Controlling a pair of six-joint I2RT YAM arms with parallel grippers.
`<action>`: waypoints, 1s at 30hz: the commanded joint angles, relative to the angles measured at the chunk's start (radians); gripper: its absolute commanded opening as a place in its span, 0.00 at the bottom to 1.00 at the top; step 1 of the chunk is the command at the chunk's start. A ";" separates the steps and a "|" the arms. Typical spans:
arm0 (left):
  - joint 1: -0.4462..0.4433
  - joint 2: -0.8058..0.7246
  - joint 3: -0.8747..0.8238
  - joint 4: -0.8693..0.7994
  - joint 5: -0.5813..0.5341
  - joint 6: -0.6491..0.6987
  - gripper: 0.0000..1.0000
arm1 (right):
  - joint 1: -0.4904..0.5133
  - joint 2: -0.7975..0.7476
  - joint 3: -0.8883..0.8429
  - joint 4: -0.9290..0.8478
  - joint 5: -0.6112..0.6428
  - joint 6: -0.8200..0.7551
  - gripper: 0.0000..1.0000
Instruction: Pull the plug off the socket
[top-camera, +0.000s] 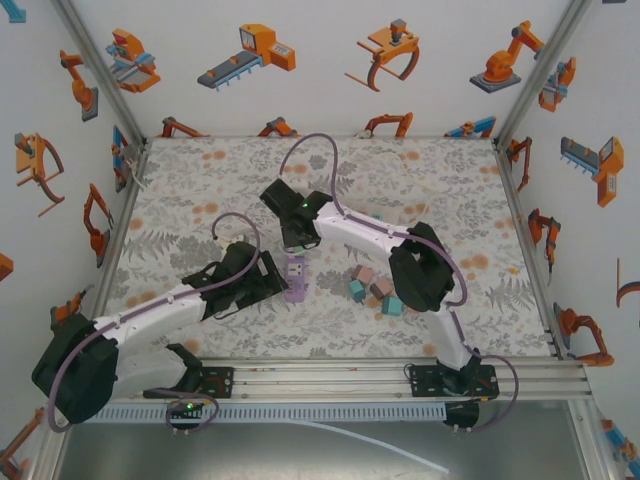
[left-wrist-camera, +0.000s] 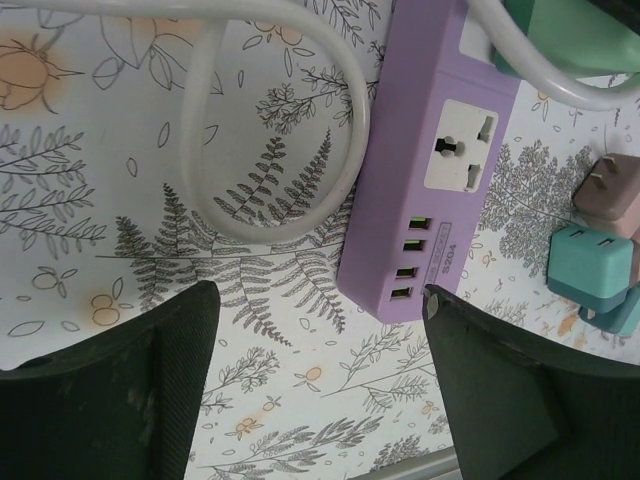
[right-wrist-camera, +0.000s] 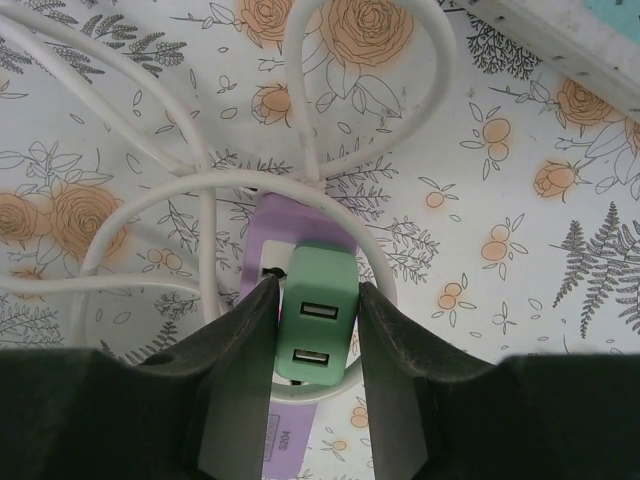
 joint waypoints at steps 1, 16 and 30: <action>0.007 0.034 -0.016 0.055 0.032 -0.015 0.74 | 0.005 0.040 -0.001 -0.018 0.003 -0.002 0.39; 0.007 0.147 -0.018 0.063 0.022 -0.048 0.67 | 0.004 -0.005 0.011 -0.012 -0.019 0.019 0.24; 0.014 0.213 -0.012 0.005 -0.014 -0.097 0.61 | -0.026 -0.076 0.028 -0.009 -0.084 0.045 0.16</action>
